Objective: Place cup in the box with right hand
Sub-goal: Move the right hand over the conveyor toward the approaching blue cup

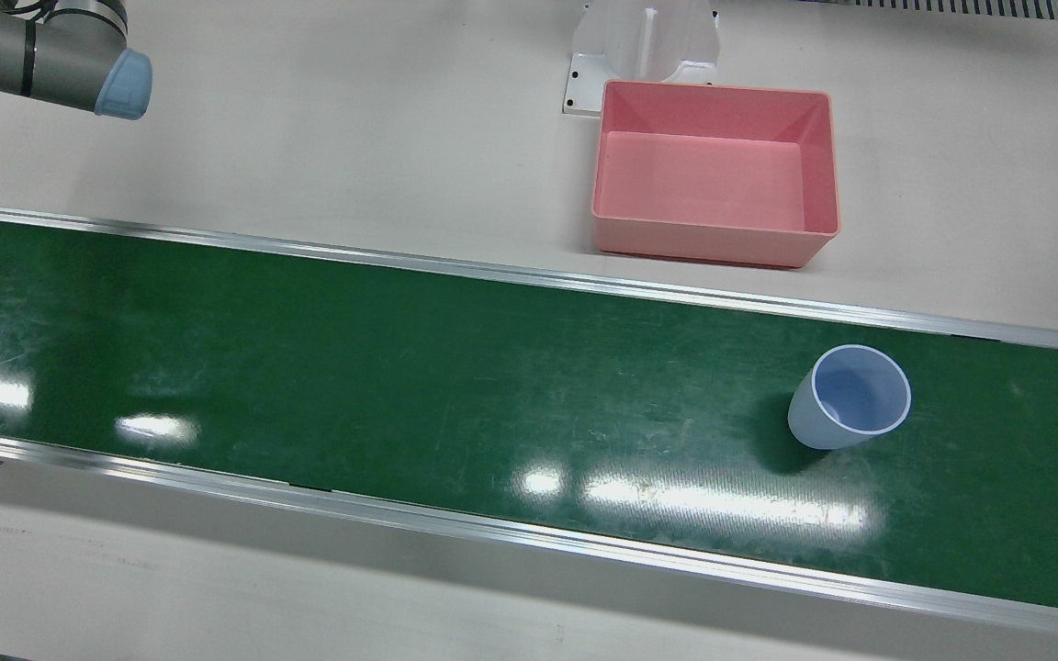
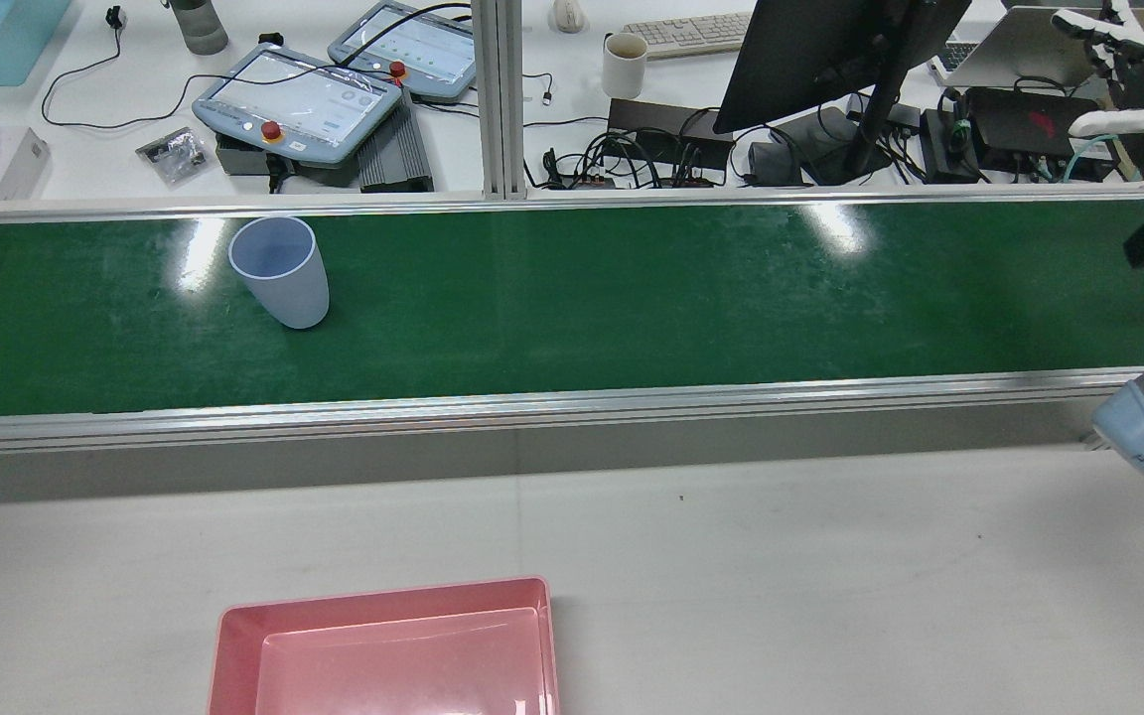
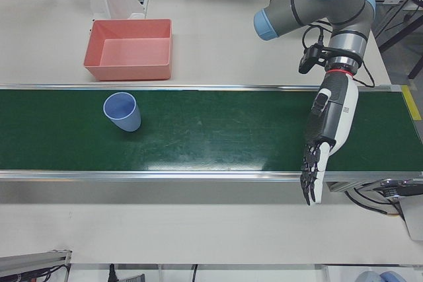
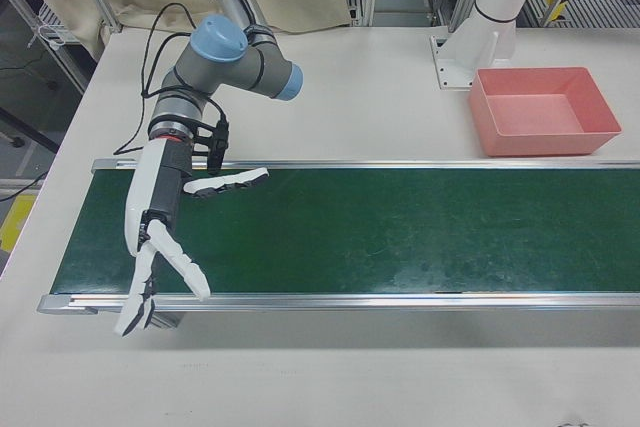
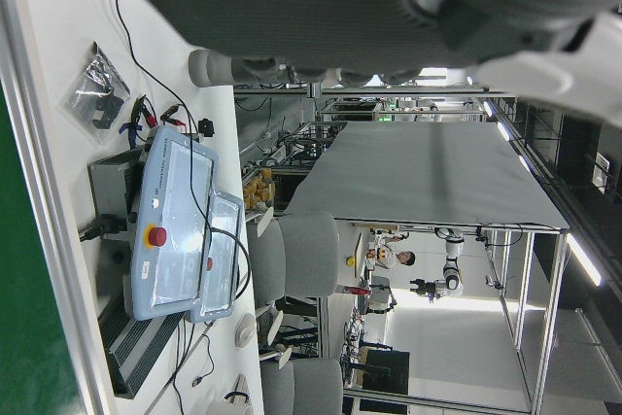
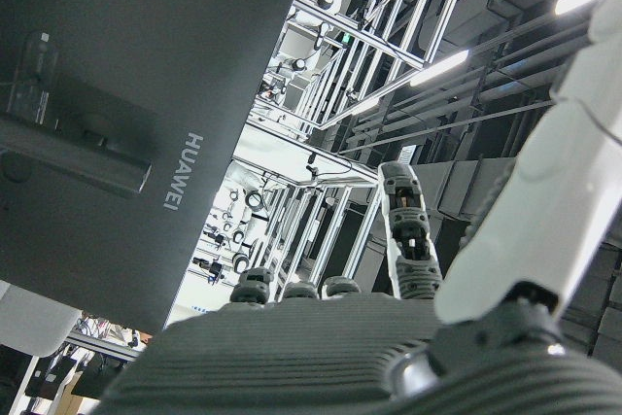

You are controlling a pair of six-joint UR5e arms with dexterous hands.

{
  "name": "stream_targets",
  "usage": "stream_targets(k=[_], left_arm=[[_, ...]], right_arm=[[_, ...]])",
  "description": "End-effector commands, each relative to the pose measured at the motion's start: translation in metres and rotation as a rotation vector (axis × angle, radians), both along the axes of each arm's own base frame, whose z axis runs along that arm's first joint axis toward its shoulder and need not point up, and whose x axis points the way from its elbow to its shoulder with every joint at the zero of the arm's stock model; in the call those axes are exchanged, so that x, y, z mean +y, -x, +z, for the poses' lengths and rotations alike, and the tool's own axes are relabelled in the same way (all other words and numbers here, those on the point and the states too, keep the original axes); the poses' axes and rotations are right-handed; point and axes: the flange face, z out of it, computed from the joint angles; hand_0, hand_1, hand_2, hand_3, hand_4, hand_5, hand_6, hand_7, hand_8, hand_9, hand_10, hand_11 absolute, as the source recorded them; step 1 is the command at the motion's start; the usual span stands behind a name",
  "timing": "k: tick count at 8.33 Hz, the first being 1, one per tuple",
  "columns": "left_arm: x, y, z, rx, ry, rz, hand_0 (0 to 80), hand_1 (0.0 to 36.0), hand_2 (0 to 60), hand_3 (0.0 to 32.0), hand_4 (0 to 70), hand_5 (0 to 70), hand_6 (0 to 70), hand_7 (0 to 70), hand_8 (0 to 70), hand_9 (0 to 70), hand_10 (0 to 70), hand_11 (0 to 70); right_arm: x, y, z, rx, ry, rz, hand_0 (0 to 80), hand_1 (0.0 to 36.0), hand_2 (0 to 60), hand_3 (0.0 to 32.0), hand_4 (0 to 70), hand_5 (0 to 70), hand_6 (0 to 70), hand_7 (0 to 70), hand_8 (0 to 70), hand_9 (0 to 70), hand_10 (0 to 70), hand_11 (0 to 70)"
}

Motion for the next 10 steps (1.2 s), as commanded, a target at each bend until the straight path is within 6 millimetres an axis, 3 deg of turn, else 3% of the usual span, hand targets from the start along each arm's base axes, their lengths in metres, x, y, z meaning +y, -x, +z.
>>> stream_targets(k=[1,2,3,4,5,6,7,8,9,10], left_arm=[[0.0,0.0,0.0,0.0,0.0,-0.001,0.0,0.0,0.0,0.0,0.0,0.0,0.0,0.0,0.0,0.0,0.0,0.0],[0.0,0.0,0.0,0.0,0.0,-0.001,0.0,0.0,0.0,0.0,0.0,0.0,0.0,0.0,0.0,0.0,0.0,0.0],[0.0,0.0,0.0,0.0,0.0,-0.001,0.0,0.0,0.0,0.0,0.0,0.0,0.0,0.0,0.0,0.0,0.0,0.0],[0.0,0.0,-0.001,0.0,-0.002,-0.001,0.0,0.0,0.0,0.0,0.0,0.0,0.0,0.0,0.0,0.0,0.0,0.0],[0.0,0.0,-0.001,0.0,-0.002,-0.001,0.0,0.0,0.0,0.0,0.0,0.0,0.0,0.0,0.0,0.0,0.0,0.0],[0.0,0.0,0.0,0.0,0.0,-0.001,0.0,0.0,0.0,0.0,0.0,0.0,0.0,0.0,0.0,0.0,0.0,0.0],[0.0,0.0,0.0,0.0,0.0,-0.001,0.0,0.0,0.0,0.0,0.0,0.0,0.0,0.0,0.0,0.0,0.0,0.0],[0.0,-0.001,-0.001,0.0,-0.002,0.001,0.0,0.0,0.0,0.0,0.0,0.0,0.0,0.0,0.0,0.0,0.0,0.0],[0.0,-0.001,-0.001,0.0,-0.002,0.001,0.0,0.0,0.0,0.0,0.0,0.0,0.0,0.0,0.0,0.0,0.0,0.0],[0.0,0.0,-0.001,0.0,0.0,-0.001,0.0,0.0,0.0,0.0,0.0,0.0,0.0,0.0,0.0,0.0,0.0,0.0]], right_arm=[[0.009,0.023,-0.04,-0.03,-0.055,-0.022,48.7,5.2,0.0,0.0,16.6,2.9,0.3,0.0,0.0,0.0,3.1,6.0],[0.027,0.016,-0.061,-0.032,-0.016,-0.04,48.9,5.3,0.0,0.0,17.9,2.8,0.0,0.0,0.0,0.0,2.9,5.7],[0.037,-0.001,-0.069,0.0,0.043,-0.049,49.6,6.0,0.0,0.0,26.6,2.4,0.7,0.5,0.0,0.0,2.7,5.2],[0.045,-0.007,-0.056,0.075,0.087,-0.118,50.3,6.4,0.0,0.0,36.3,2.1,1.7,2.7,0.0,0.0,2.9,5.5],[0.05,-0.016,-0.05,0.178,0.098,-0.162,49.9,5.8,0.0,0.0,37.9,1.9,1.2,0.3,0.0,0.0,2.7,5.1],[0.05,-0.022,-0.05,0.256,0.094,-0.149,49.5,6.3,0.0,0.0,34.9,1.8,0.8,0.0,0.0,0.0,2.2,4.3],[0.052,-0.003,-0.045,0.261,0.09,-0.163,49.3,6.7,0.0,0.0,39.3,1.5,1.1,0.5,0.0,0.0,2.1,4.1],[0.053,0.014,-0.057,0.231,0.072,-0.123,49.1,7.1,0.0,0.0,34.5,1.7,0.9,0.0,0.0,0.0,2.2,4.4],[0.055,0.034,-0.064,0.217,0.06,-0.118,48.6,7.3,0.0,0.0,19.2,2.6,0.3,0.0,0.0,0.0,3.2,6.2],[0.056,0.059,-0.069,0.203,0.053,-0.117,49.2,7.5,0.0,0.4,8.2,3.4,0.0,0.0,0.0,0.0,3.2,6.4]])
